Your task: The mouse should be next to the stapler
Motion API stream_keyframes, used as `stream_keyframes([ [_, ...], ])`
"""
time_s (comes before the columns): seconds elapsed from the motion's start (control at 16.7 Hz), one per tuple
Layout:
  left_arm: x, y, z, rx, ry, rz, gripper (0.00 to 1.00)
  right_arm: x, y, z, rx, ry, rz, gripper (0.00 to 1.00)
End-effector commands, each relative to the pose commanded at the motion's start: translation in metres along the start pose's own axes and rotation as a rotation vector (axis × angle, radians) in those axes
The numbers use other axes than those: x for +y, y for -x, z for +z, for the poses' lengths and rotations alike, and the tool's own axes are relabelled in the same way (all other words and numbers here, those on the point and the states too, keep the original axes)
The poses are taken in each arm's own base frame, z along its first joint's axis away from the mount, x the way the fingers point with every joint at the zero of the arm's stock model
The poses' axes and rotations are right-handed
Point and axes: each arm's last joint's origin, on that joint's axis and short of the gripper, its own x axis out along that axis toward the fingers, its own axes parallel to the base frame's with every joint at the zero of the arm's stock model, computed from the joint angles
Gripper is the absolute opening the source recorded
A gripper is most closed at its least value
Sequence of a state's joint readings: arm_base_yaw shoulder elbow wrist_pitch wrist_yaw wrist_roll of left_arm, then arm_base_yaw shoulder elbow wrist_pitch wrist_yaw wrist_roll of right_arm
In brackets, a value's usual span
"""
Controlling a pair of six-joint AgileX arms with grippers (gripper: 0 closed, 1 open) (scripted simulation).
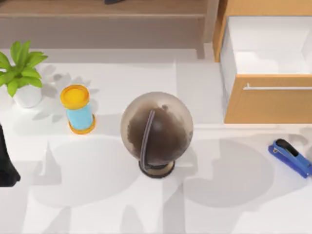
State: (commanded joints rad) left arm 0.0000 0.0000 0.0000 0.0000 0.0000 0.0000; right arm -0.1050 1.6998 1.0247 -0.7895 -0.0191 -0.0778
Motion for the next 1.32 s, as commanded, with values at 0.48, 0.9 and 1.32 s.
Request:
stream_keyframes([
  [0.48,0.000,0.000,0.000,0.000,0.000,0.000,1.00,0.023,0.021,-0.008,0.004,0.071,0.064,0.00],
  [0.9,0.000,0.000,0.000,0.000,0.000,0.000,1.00,0.024,0.020,-0.014,0.023,0.086,0.067,0.00],
  [1.32,0.000,0.000,0.000,0.000,0.000,0.000,1.00,0.003,-0.003,-0.002,-0.008,0.017,0.009,0.00],
])
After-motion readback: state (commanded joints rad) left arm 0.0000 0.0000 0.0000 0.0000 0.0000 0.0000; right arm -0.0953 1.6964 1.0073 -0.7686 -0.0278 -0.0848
